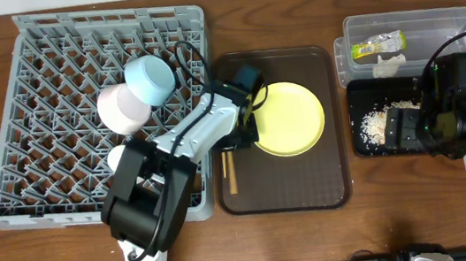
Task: Sort waste into correct bins and load items into the dishwasher
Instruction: 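Lower the left gripper onto the wooden chopsticks at the tray edge, then close the left gripper on one wooden chopstick and lift it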
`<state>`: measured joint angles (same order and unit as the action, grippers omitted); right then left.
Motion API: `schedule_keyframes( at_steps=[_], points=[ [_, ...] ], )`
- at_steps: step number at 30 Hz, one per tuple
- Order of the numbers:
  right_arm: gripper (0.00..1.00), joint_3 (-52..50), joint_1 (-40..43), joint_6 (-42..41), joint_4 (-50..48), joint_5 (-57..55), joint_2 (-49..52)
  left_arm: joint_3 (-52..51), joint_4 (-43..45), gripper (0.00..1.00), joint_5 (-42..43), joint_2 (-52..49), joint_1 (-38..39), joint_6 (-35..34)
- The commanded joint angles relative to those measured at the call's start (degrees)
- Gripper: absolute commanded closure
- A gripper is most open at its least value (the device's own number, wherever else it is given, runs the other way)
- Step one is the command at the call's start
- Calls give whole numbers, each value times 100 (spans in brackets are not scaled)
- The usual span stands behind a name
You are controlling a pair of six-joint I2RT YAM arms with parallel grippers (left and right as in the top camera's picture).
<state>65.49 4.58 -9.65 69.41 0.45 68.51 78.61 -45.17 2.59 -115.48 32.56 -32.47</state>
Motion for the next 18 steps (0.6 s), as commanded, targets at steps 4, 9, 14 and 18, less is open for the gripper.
schedule_keyframes(
  at_steps=[4, 9, 14, 18],
  points=[
    [11, 7, 39, -57, -13, 2, -26, 98, -87, 74, -374, 627, -46, 332],
    [11, 7, 39, -59, 22, 4, -26, 28, -125, 74, -374, 619, -46, 330],
    [11, 7, 39, -59, 17, 4, -26, -190, -50, 74, -374, 612, -46, 330],
    [12, 7, 39, -59, 22, 4, -26, -219, 39, 74, -374, 612, -46, 330]
  ],
)
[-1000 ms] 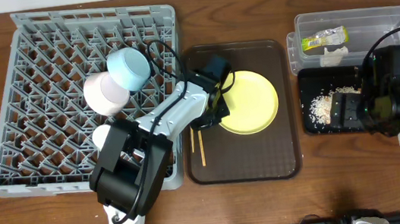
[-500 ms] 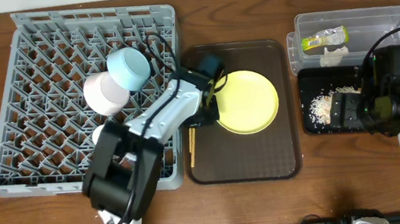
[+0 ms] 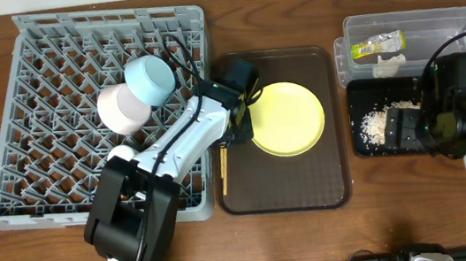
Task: Sort waste into correct bins and load items into the dishwasher
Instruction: 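Close the left gripper on one wooden chopstick and lift it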
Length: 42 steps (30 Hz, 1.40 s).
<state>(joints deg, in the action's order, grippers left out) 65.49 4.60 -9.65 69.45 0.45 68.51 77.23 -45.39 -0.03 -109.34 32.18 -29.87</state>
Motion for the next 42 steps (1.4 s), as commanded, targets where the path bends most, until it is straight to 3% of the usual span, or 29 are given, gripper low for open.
schedule_keyframes(
  at_steps=[1, 42],
  points=[
    [12, 7, 37, -59, 20, 4, -26, -85, 90, 74, -111, -4, -9, 72],
    [12, 7, 37, -61, 55, 70, -26, -96, 437, 73, -413, -706, -35, 72]
  ],
)
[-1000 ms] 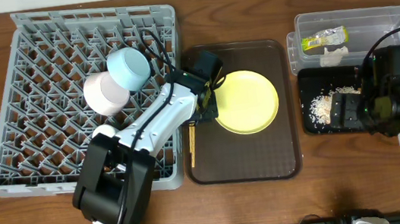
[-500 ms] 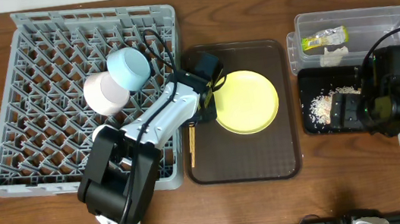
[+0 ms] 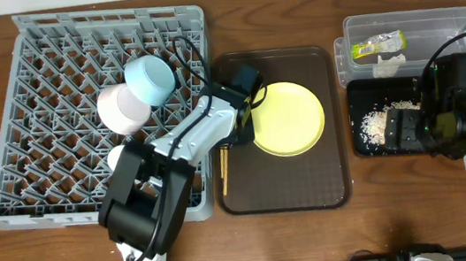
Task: Sort waste into correct bins and load items into the dishwasher
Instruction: 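Close the left gripper on one wooden chopstick and lift it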
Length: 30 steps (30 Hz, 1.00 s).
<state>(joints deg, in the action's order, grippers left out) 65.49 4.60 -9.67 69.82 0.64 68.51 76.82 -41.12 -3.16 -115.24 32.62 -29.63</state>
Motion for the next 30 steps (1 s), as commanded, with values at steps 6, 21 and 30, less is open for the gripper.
schedule_keyframes(
  at_steps=[6, 21, 30],
  points=[
    [12, 7, 37, -61, 42, 50, -26, -61, -2, 73, -118, -125, -79, 48],
    [12, 7, 37, -59, 48, 50, -26, -92, -184, 91, -52, -125, 289, 46],
    [12, 7, 37, -57, 52, 48, -26, -85, -264, 94, -52, -114, 341, 48]
  ],
)
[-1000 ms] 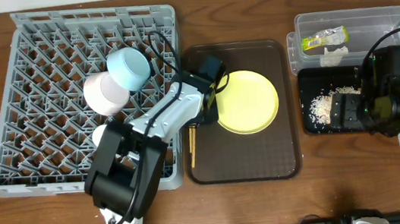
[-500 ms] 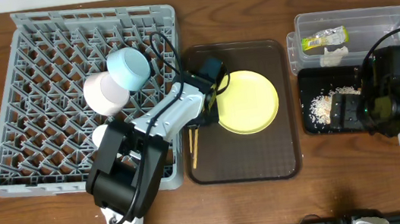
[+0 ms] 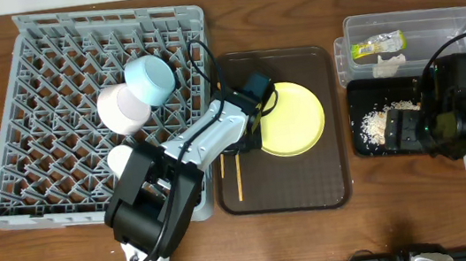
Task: Sort waste into correct bins and load items into the dishwasher
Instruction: 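Close the left gripper on one wooden chopstick and lift it, then carry the chopstick into the rack and stand it upright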
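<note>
A yellow plate [image 3: 298, 118] lies on the brown tray [image 3: 294, 190]. My left gripper [image 3: 252, 139] sits low at the plate's left edge; the wrist hides its fingers, so their state does not show. A thin wooden stick [image 3: 238, 179] lies on the tray just below that gripper, its upper end close to it. A blue cup [image 3: 148, 78] and a pink cup [image 3: 122, 108] rest in the grey dish rack [image 3: 103, 15]. My right gripper [image 3: 394, 133] hangs over the black bin [image 3: 359, 97] with rice in it, its fingers hidden.
A clear bin [image 3: 433, 21] at the back right holds a green-yellow wrapper [image 3: 378, 43] and a crumpled white scrap [image 3: 388, 62]. The rack fills the left of the wooden table, and the tray stands right beside it.
My left gripper has shifted a little to the right, closer over the plate's left edge. The stick now lies further right on the tray, away from its left rim. The right arm is unchanged.
My left gripper was first at the plate's left edge, with the stick near the tray's left side. Then the gripper stood slightly further left and the stick lay against the tray's left rim. Now both are further right. The right arm never moved.
</note>
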`<state>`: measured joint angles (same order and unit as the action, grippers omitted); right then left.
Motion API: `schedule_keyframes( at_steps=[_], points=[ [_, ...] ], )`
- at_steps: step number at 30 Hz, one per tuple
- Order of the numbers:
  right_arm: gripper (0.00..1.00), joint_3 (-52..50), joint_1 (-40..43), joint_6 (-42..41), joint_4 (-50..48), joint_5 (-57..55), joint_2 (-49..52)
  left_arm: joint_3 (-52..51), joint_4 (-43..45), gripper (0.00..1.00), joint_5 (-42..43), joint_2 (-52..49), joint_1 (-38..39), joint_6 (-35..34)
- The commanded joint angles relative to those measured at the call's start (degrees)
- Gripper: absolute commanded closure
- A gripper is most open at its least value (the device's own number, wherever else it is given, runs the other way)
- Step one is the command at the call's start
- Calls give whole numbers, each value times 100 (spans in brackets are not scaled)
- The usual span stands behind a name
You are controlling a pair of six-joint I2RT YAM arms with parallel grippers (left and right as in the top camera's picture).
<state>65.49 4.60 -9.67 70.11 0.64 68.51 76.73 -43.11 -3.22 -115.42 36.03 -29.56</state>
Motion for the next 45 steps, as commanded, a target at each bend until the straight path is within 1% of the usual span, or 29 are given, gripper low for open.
schedule_keyframes(
  at_steps=[1, 4, 7, 12, 16, 20, 26, 30, 35, 36, 37, 38, 39, 45],
  points=[
    [12, 7, 37, -57, 26, 48, -26, -66, -98, 94, -48, -85, 0, 42],
    [12, 7, 37, -57, 46, 48, -26, 57, -280, 94, -50, 24, 0, 109],
    [12, 7, 37, -57, 39, 48, -26, 278, -501, 94, -50, 278, -13, 407],
    [12, 7, 37, -57, 46, 48, -26, 763, -1023, 94, -114, 1012, -245, 820],
    [12, 7, 37, -57, 42, 48, -26, 855, -1075, 94, -68, 1552, -518, 949],
    [12, 7, 37, -57, 37, 48, -26, 855, -1067, 94, -70, 1915, -839, 1325],
    [12, 7, 37, -59, 39, 50, -26, 852, -1062, 94, -63, 1853, -1408, 1797],
    [12, 7, 37, -59, 37, 52, -26, 852, -994, 94, -22, 1596, -1582, 1838],
    [12, 7, 37, -59, 39, 50, -26, 852, -863, 94, -26, 1235, -1587, 1843],
    [12, 7, 37, -59, 42, 50, -26, 852, -841, 91, -26, 1207, -1589, 1843],
    [12, 7, 37, -59, 42, 50, -26, 852, -822, 83, -31, 1207, -1589, 1845],
    [12, 7, 37, -57, 42, 50, -26, 852, -807, 73, -50, 1209, -1589, 1847],
    [12, 7, 37, -57, 42, 50, -26, 855, -798, 70, -50, 1233, -1589, 1867],
    [12, 7, 37, -57, 44, 50, -26, 863, -828, 66, -13, 1631, -1552, 1757]
  ],
)
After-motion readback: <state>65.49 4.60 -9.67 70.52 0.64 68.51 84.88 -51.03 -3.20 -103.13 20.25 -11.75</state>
